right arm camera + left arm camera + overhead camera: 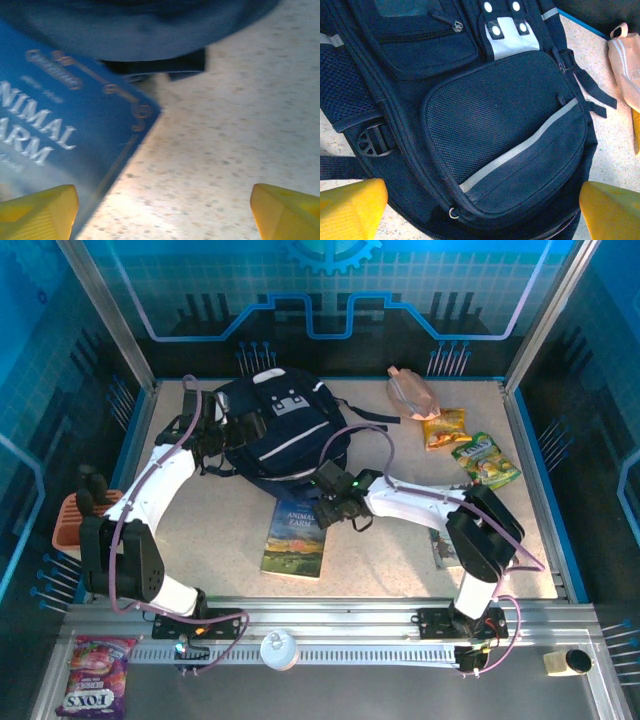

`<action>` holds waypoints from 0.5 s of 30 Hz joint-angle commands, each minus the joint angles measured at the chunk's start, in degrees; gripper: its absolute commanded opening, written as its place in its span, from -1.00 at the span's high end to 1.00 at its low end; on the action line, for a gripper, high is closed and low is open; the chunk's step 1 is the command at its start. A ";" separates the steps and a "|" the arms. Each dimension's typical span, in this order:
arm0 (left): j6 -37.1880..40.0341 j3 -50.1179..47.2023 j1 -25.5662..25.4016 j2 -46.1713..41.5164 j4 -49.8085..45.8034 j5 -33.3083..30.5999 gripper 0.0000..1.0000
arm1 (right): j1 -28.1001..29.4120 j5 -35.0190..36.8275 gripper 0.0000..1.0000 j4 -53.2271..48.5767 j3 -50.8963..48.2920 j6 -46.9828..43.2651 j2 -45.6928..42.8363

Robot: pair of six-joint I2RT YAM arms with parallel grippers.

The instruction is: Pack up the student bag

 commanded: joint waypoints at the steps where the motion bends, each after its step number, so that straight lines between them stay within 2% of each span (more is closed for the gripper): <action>1: -1.45 -0.41 -0.38 0.09 0.51 1.44 -0.98 | 1.65 -2.93 -0.80 -1.80 4.30 2.04 4.72; 9: -1.16 -0.31 -0.38 0.14 0.22 1.51 -0.99 | 4.16 -0.26 -0.79 -7.35 9.09 2.51 11.00; 15: -1.08 -0.04 -0.47 0.77 0.26 2.30 -0.99 | 1.37 2.68 -0.79 -8.20 2.47 3.49 8.10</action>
